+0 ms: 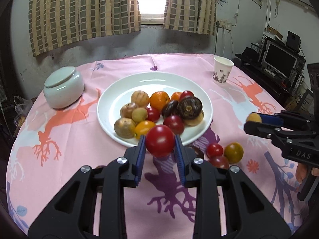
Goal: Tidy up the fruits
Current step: 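Carry both held fruits onto the white plate and open both tools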
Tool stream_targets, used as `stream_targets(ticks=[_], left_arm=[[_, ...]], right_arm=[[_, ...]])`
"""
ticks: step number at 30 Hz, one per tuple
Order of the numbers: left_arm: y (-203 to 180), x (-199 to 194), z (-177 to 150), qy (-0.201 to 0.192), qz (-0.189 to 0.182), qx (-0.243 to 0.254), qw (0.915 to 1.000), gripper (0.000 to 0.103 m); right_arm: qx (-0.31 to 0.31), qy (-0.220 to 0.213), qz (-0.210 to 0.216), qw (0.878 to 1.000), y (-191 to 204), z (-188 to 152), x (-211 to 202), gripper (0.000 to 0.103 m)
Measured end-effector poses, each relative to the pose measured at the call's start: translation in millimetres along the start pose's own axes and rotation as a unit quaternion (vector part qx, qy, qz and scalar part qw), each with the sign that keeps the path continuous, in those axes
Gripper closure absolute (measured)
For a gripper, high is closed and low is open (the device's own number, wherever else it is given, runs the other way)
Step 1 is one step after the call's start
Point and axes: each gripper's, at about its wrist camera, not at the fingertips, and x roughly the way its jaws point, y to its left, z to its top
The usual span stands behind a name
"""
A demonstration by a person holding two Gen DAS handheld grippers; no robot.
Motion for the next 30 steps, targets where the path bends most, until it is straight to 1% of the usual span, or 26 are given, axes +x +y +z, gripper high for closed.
stream_targets(ticks=[5, 10, 17, 19, 20, 21, 22, 23, 25, 30], left_arm=[[7.4, 9.3, 12.6, 0.001, 0.005, -0.002, 1.0000, 0.074], [22.2, 32.8, 25.5, 0.020, 0.010, -0.019, 0.9996, 0.074], [32.6, 56.1, 25.8, 0.032, 0.016, -0.027, 0.9990, 0.074], [33.5, 60.8, 25.5, 0.036, 0.019, -0.026, 0.9988, 0.074], [34.0, 63.0, 25.4, 0.037, 0.022, -0.027, 0.9987, 0.072], [35.0, 64.4, 25.7, 0.036, 0.026, -0.030, 0.9986, 0.067], [35.8, 65.1, 26.2, 0.035, 0.031, -0.035, 0.9983, 0.050], [36.6, 63.5, 26.6, 0.027, 0.035, -0.042, 0.9981, 0.042], [35.6, 61.2, 28.0, 0.018, 0.034, -0.045, 0.9982, 0.040], [34.9, 53.4, 29.6, 0.012, 0.036, -0.048, 0.9981, 0.036]], right_arm=[[-0.006, -0.002, 0.015, 1.000, 10.3, 29.8, 15.7, 0.074], [0.008, 0.004, 0.028, 1.000, 21.6, 57.9, 43.9, 0.074], [0.013, 0.023, 0.039, 0.999, 29.8, 79.8, 79.1, 0.073], [0.013, 0.027, 0.034, 0.999, 31.2, 82.5, 87.1, 0.073], [0.018, 0.027, 0.033, 0.999, 30.8, 83.8, 91.4, 0.073], [0.026, 0.026, 0.035, 0.999, 29.8, 84.5, 94.7, 0.071], [0.032, 0.027, 0.036, 0.998, 28.8, 84.7, 97.6, 0.070], [0.040, 0.031, 0.036, 0.998, 27.6, 84.7, 101.3, 0.070], [0.048, 0.032, 0.039, 0.998, 25.4, 83.2, 104.5, 0.070], [0.052, 0.027, 0.037, 0.998, 19.9, 78.8, 97.2, 0.070]])
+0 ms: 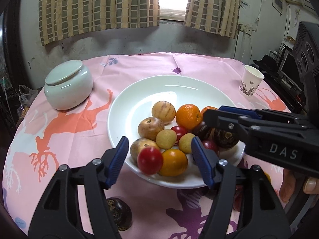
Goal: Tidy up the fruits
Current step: 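Carry both held fruits onto the white plate and open both tools, then grasp a yellow-green tomato with the right tool while the left tool grasps a brown fruit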
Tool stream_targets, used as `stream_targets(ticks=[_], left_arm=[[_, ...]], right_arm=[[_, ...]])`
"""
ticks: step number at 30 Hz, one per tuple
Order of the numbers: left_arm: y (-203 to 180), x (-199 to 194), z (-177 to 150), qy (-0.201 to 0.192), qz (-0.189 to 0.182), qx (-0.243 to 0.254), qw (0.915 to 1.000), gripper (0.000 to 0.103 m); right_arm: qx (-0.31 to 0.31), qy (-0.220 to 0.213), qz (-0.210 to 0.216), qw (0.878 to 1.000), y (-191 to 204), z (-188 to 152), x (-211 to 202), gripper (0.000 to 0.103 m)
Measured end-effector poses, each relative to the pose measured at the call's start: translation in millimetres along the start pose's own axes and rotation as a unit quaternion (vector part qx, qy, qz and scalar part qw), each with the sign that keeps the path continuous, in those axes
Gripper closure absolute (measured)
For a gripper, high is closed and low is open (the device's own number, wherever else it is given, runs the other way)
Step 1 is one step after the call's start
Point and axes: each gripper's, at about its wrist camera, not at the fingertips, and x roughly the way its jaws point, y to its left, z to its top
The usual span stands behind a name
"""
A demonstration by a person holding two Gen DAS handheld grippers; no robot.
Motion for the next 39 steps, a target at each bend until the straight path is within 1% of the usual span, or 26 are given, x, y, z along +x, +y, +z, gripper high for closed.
stream_targets(ticks=[2, 3, 5, 6, 8, 9, 11, 13, 15, 17, 21, 25, 28, 31, 33, 39], left_arm=[[1.4, -3.8, -0.7, 0.000, 0.002, -0.005, 1.0000, 0.030], [2.0, -6.2, -1.5, -0.001, 0.004, -0.007, 1.0000, 0.030], [2.8, -11.4, -3.8, -0.002, 0.006, -0.009, 0.9999, 0.028], [3.0, -14.2, -5.1, -0.002, 0.007, -0.011, 0.9999, 0.027], [2.3, -20.6, -8.2, -0.004, 0.006, -0.014, 0.9999, 0.026], [1.4, -23.9, -9.8, -0.004, 0.005, -0.015, 0.9999, 0.025], [-2.0, -30.9, -14.1, -0.008, 0.003, -0.021, 0.9997, 0.021], [-7.2, -35.9, -19.4, -0.009, -0.001, -0.021, 0.9997, 0.019], [-16.5, -39.4, -25.9, -0.009, -0.004, -0.013, 0.9999, 0.019], [-26.0, -41.1, -33.0, -0.008, -0.008, -0.004, 0.9999, 0.019], [-44.5, -38.9, -49.5, 0.008, -0.021, 0.013, 0.9997, 0.018], [-56.6, -39.7, -64.1, 0.006, -0.007, 0.027, 0.9996, 0.017], [-60.2, -43.0, -68.5, 0.003, 0.001, 0.032, 0.9995, 0.017], [-59.7, -48.3, -70.4, -0.012, 0.013, 0.032, 0.9993, 0.013], [-58.1, -49.6, -72.5, -0.019, 0.018, 0.031, 0.9992, 0.012], [-54.0, -47.6, -78.9, -0.009, 0.021, 0.030, 0.9993, 0.012]], right_arm=[[0.003, -0.003, 0.001, 1.000, -2.4, -2.9, -6.1, 0.070], [0.004, -0.003, 0.003, 1.000, -3.5, -4.4, -9.0, 0.070], [0.007, -0.001, 0.004, 1.000, -6.5, -8.2, -15.4, 0.066], [0.008, -0.001, 0.003, 1.000, -7.9, -10.9, -19.6, 0.055], [0.013, -0.012, -0.004, 1.000, -11.5, -16.9, -31.0, 0.042], [0.014, -0.017, -0.005, 1.000, -13.1, -19.2, -36.6, 0.042], [0.013, -0.017, -0.008, 1.000, -16.2, -25.1, -47.6, 0.042], [0.011, -0.022, -0.023, 0.999, -20.6, -33.3, -59.5, 0.042], [0.007, -0.026, -0.039, 0.999, -25.1, -42.1, -69.5, 0.042], [0.007, -0.027, -0.045, 0.999, -31.4, -52.9, -79.1, 0.042], [0.012, -0.025, -0.058, 0.998, -44.0, -75.1, -89.9, 0.042], [0.025, -0.020, -0.061, 0.998, -55.8, -94.7, -93.7, 0.042], [0.031, -0.016, -0.062, 0.997, -59.7, -106.0, -93.5, 0.042], [0.024, -0.014, -0.076, 0.997, -59.2, -111.7, -92.8, 0.042], [0.019, -0.009, -0.077, 0.997, -58.4, -113.7, -91.3, 0.042], [-0.019, 0.002, -0.099, 0.995, -52.0, -115.8, -92.8, 0.042]])
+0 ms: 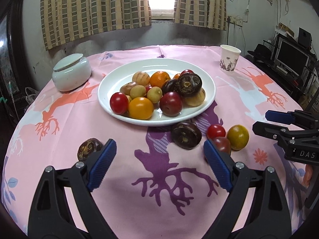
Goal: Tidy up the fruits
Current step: 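Grasp a yellow-green tomato with the right tool while the left tool grasps a brown fruit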
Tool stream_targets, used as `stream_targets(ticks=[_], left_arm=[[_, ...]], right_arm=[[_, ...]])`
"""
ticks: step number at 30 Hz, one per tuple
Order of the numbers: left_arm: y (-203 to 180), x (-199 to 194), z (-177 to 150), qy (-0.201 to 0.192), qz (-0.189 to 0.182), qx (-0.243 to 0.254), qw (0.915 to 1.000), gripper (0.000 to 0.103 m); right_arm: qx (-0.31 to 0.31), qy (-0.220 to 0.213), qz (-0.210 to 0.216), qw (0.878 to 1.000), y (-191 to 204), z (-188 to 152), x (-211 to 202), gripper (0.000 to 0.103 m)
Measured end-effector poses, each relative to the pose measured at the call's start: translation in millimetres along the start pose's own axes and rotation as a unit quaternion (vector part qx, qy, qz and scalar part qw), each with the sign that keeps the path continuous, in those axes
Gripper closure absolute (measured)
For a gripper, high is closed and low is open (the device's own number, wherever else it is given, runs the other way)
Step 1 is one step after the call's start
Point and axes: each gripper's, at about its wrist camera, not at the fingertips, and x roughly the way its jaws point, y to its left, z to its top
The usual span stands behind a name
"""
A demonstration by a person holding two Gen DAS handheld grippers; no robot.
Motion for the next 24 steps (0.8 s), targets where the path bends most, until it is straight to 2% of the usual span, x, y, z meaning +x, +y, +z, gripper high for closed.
stream_targets(ticks=[11, 19, 24], left_arm=[[1.5, 7.8, -6.7, 0.023, 0.004, -0.004, 0.9997, 0.008], [3.9, 13.5, -8.7, 0.036, 0.012, -0.002, 0.9993, 0.006], [3.3, 16.7, -10.2, 0.041, 0.013, 0.002, 0.9991, 0.005]], right_arm=[[-0.052, 0.041, -0.003, 0.998, 13.7, -9.8, 12.3, 0.043], [-0.053, 0.058, -0.006, 0.997, 17.2, -17.2, 27.0, 0.043], [-0.043, 0.050, -0.011, 0.998, 17.5, -15.5, 37.7, 0.043]])
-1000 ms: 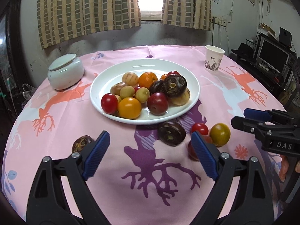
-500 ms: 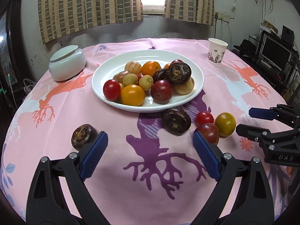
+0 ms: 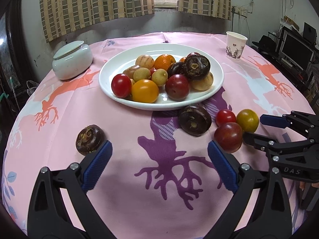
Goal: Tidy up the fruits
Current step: 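Grasp a yellow-green tomato with the right tool while the left tool grasps a brown fruit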
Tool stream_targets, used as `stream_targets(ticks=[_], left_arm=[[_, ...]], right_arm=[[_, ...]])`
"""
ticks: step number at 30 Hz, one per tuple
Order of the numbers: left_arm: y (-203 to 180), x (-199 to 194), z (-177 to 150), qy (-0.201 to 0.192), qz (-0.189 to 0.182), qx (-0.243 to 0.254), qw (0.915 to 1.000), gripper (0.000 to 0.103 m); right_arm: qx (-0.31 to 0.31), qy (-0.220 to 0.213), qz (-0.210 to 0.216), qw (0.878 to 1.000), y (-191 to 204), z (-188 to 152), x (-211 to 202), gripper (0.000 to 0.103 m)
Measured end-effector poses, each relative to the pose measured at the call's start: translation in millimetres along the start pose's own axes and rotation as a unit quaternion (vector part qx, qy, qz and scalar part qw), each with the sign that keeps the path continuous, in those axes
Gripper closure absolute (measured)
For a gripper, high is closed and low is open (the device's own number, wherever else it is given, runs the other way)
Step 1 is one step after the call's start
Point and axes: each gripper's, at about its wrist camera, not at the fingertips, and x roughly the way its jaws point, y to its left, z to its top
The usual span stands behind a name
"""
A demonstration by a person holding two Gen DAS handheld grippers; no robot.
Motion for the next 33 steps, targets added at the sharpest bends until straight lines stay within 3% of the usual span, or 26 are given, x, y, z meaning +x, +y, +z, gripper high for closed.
stream_targets(ticks=[6, 9, 18, 25, 29, 33], left_arm=[[-6.0, 3.6, -2.8, 0.005, 0.006, 0.016, 0.9998, 0.005], [-5.9, 3.9, -2.5, 0.007, 0.007, 0.020, 0.9998, 0.005], [25.1, -0.1, 5.3, 0.015, 0.005, -0.008, 0.9998, 0.005], [50.6, 8.9, 3.2, 0.036, 0.025, -0.015, 0.9989, 0.005], [66.2, 13.6, -0.2, 0.047, 0.014, -0.010, 0.9988, 0.005], [86.5, 18.8, -1.8, 0.055, 0.022, -0.041, 0.9974, 0.005]], right_arm=[[0.007, -0.010, 0.000, 1.000, 6.2, 4.7, 13.9, 0.042], [0.016, -0.023, 0.035, 0.999, 5.1, 7.1, 11.3, 0.059], [0.021, -0.020, 0.025, 0.999, -0.4, 5.0, 2.1, 0.059], [0.018, -0.034, 0.032, 0.999, -0.4, 7.0, -11.0, 0.059], [0.017, -0.034, 0.031, 0.999, 0.8, 7.4, -12.3, 0.059], [0.016, -0.036, 0.035, 0.999, 2.0, 7.1, -14.4, 0.059]])
